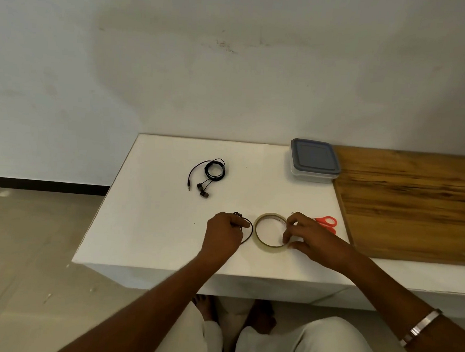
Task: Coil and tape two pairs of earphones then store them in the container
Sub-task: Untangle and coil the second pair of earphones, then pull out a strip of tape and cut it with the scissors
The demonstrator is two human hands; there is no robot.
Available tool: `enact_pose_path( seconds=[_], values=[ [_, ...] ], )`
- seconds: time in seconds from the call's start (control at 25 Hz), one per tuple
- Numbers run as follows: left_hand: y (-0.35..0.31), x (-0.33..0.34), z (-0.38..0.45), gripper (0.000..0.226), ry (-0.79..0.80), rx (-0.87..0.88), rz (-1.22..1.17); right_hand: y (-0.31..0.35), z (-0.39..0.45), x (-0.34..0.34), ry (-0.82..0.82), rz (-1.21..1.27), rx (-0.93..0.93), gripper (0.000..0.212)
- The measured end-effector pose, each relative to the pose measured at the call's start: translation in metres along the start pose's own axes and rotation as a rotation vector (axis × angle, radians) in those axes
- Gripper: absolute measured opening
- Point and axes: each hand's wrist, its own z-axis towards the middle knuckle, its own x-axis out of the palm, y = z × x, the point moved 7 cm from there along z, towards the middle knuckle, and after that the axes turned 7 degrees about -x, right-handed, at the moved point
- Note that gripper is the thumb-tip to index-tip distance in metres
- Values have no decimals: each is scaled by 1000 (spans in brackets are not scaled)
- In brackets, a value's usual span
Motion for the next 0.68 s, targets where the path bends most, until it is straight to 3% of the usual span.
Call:
enact_pose_path(
  seconds=[0.24, 0.4, 0.52, 0.68],
  values=[
    [-14, 17, -12, 38, 44, -30, -19, 26, 9, -6, -36, -85, -114, 20],
    [-22, 32, -9, 25, 73, 12, 33, 44, 10, 2, -86, -173, -152, 26],
    [-27, 31, -1, 45, 40, 26, 103, 55, 9, 4, -161, -245, -159, 30],
    [-27, 30, 4, 44, 60, 1, 80, 78, 4, 5, -263, -329, -260, 40]
  ],
)
